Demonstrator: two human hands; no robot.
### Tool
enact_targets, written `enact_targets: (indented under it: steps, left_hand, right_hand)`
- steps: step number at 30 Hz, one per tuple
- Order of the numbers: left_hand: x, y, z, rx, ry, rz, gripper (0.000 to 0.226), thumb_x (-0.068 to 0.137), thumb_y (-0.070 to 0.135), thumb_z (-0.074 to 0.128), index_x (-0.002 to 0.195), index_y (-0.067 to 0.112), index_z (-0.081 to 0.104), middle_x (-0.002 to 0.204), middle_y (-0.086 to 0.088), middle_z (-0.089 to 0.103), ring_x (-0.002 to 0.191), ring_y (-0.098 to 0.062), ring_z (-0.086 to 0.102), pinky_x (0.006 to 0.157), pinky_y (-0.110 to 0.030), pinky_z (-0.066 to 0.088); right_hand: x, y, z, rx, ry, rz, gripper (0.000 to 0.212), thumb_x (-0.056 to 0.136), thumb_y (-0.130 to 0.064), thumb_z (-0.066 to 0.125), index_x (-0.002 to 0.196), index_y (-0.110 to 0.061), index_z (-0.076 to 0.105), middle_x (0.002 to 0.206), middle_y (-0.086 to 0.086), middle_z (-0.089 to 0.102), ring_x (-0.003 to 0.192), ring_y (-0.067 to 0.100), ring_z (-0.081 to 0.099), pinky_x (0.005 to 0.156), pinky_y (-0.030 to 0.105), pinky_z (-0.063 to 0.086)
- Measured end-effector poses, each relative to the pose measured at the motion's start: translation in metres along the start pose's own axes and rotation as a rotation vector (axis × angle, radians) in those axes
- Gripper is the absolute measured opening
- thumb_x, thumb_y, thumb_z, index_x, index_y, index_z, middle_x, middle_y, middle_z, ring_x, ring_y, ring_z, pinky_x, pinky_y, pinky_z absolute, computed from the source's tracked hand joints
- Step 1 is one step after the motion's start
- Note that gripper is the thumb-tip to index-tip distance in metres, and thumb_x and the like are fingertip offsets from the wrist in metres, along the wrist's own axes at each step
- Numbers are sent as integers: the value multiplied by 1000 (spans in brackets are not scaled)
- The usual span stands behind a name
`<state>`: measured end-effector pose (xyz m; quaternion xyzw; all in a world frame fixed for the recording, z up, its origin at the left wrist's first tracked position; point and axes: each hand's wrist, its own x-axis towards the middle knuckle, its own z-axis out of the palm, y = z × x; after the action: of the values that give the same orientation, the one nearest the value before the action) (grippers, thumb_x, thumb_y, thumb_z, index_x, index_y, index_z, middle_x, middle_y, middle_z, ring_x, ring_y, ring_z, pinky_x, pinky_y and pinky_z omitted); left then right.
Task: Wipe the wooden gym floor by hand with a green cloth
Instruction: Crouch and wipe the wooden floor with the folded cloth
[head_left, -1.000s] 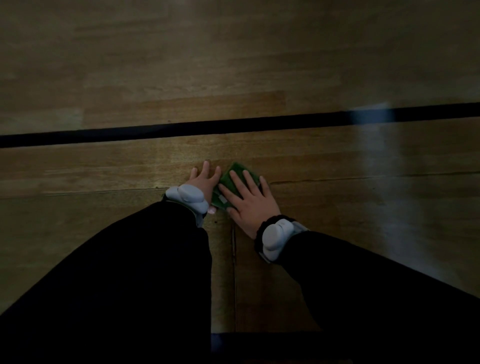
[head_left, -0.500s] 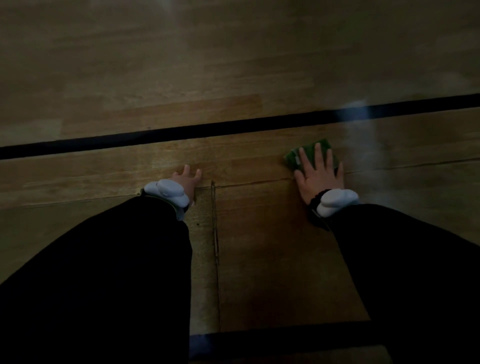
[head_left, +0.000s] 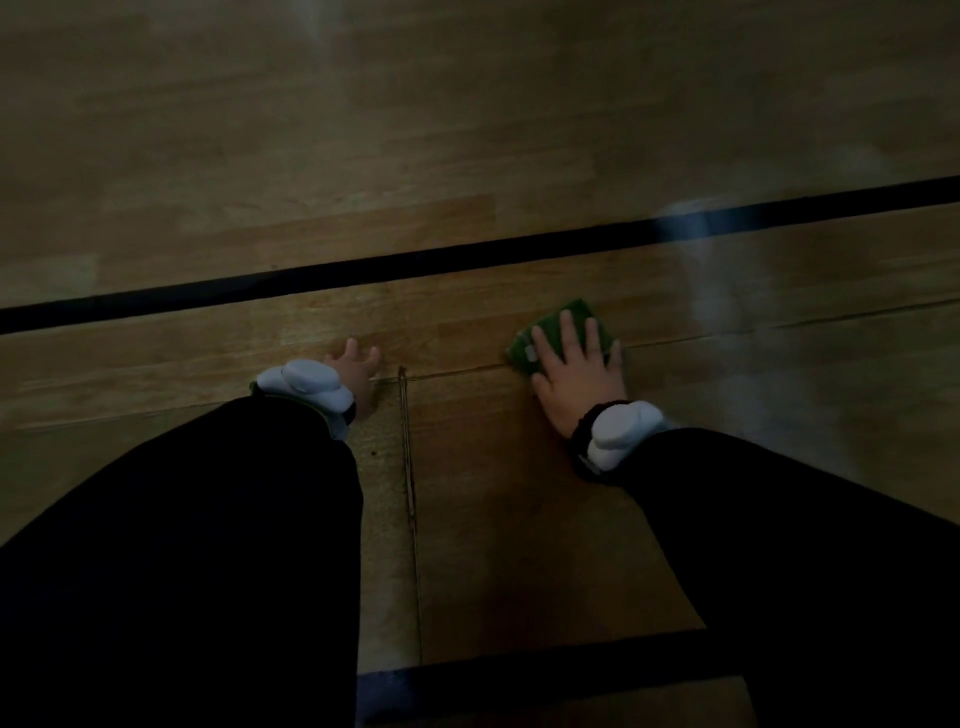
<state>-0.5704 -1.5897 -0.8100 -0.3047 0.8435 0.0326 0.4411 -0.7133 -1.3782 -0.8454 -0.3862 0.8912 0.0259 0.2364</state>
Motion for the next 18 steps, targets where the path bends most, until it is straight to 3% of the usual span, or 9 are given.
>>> enact_targets:
  steps: [6, 8, 13, 18]
  left_hand:
    - [-9, 8, -3, 0, 4, -8, 67, 100, 18, 43, 153, 15, 2, 158, -17, -6, 144, -39, 12, 113, -43, 26]
    - [-10, 9, -1, 2, 10, -7, 67, 100, 17, 44, 153, 15, 3, 159, -16, -4, 144, -39, 12, 113, -44, 25]
    - [-17, 12, -5, 35, 39, -7, 59, 103, 18, 36, 152, 10, 4, 158, -18, 2, 146, -34, 7, 115, -41, 14]
    - [-20, 15, -9, 10, 36, -18, 63, 102, 17, 40, 152, 11, 3, 159, -17, -2, 146, -35, 8, 115, -40, 17]
  right_hand:
    - [-22, -77, 23, -72, -138, -390, 58, 101, -43, 27, 152, -35, -2, 158, 2, -19, 145, 32, -17, 114, 55, -9]
    - [-27, -85, 26, -80, -164, -430, 57, 102, -42, 26, 152, -35, -1, 159, 0, -19, 145, 31, -18, 115, 55, -8]
    - [-19, -69, 21, -111, -135, -436, 56, 102, -41, 26, 151, -37, -1, 159, -2, -16, 146, 26, -14, 117, 50, -5]
    - [-3, -29, 7, -40, -56, -171, 57, 101, -41, 28, 151, -37, -1, 159, 0, -15, 147, 28, -10, 118, 51, 0]
